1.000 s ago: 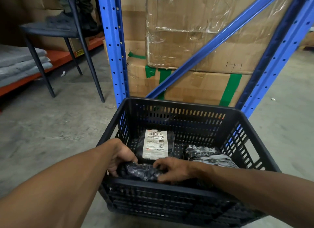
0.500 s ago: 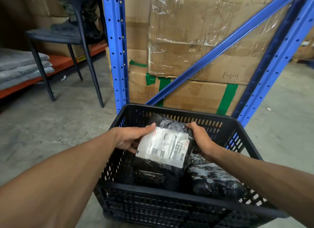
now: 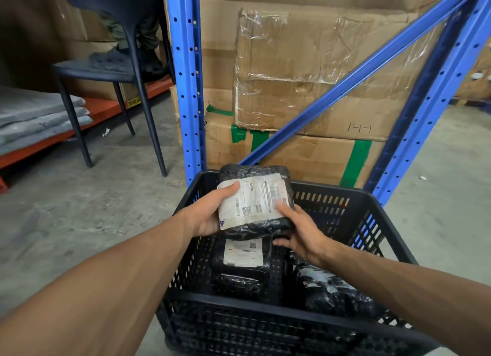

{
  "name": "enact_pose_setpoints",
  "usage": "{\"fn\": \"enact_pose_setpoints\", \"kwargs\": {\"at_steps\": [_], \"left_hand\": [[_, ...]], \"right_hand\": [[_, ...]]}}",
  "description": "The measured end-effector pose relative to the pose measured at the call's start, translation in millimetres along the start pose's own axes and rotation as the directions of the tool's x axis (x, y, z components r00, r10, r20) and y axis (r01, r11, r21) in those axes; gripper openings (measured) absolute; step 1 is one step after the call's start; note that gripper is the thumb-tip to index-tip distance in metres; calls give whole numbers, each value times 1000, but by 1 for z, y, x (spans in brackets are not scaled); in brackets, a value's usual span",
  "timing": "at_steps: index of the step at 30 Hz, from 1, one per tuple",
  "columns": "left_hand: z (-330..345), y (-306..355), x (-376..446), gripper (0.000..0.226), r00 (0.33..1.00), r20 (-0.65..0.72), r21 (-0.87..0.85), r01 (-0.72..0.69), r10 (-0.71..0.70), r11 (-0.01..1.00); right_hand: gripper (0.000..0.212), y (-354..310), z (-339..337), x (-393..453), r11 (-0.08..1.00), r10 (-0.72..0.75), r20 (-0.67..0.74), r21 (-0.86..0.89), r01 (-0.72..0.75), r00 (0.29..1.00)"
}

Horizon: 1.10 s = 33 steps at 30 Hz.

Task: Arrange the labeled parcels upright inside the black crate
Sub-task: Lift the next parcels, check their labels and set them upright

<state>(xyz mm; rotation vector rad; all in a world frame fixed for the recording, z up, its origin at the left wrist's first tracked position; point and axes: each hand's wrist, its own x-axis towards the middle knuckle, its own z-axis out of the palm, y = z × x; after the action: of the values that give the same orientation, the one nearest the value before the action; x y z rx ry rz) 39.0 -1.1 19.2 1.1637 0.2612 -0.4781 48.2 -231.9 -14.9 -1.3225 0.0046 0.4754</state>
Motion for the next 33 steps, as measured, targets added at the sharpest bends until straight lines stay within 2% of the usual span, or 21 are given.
{"fn": "enact_pose_setpoints", "kwargs": {"at_steps": [2, 4, 6, 10, 12, 15, 18, 21, 22, 24, 26, 27, 29, 33], "left_hand": [[-2, 1, 2, 37, 1000, -6, 10, 17, -17, 1000], [-6, 0, 2, 40, 996, -43, 129, 81, -76, 988], [-11, -2, 3, 46, 987, -136, 243, 122, -90, 962], [-13, -7, 11, 69, 968, -251, 206, 42, 12, 978], [-17, -7, 13, 77, 962, -272, 262, 40, 34, 964], [-26, -8, 15, 65, 955, -294, 446, 173, -39, 878], [-30, -16, 21, 55, 944, -292, 476, 283, -154, 833], [-28, -25, 26, 38, 930, -302, 472, 337, -210, 814], [-27, -28, 28, 30, 927, -313, 495, 344, -205, 798], [-29, -34, 31, 28, 918, -344, 529, 361, -195, 768], [-34, -40, 34, 39, 909, -362, 577, 391, -205, 717], [-37, -42, 36, 52, 905, -371, 592, 405, -211, 696], [-39, -45, 41, 71, 905, -370, 595, 404, -210, 694], [-40, -44, 48, 90, 908, -380, 608, 389, -177, 692]], "right_hand": [[67, 5, 4, 3, 1000, 6, -37, 2, -6, 999], [68, 9, 5, 7, 1000, 7, -80, 19, -5, 997], [68, 10, 2, 9, 997, 20, -97, 72, -13, 995], [56, 4, -8, 15, 995, 67, -33, 80, -64, 997], [48, 1, -10, 20, 997, 69, -25, 41, -68, 997], [47, 3, -8, 31, 999, 14, -154, -34, -19, 988], [61, 11, -1, 45, 996, -28, -300, -87, 2, 953], [72, 22, 7, 57, 998, 29, -294, -37, -42, 955], [77, 26, 9, 61, 997, 45, -280, -42, -59, 959], [85, 34, 10, 69, 991, 56, -275, -101, -87, 960], [86, 41, 9, 72, 985, 60, -265, -138, -100, 962], [85, 44, 9, 73, 984, 61, -255, -149, -102, 965], [83, 50, 8, 74, 976, 47, -255, -192, -98, 966], [82, 56, 3, 73, 922, -8, -189, -381, -66, 982]]}}
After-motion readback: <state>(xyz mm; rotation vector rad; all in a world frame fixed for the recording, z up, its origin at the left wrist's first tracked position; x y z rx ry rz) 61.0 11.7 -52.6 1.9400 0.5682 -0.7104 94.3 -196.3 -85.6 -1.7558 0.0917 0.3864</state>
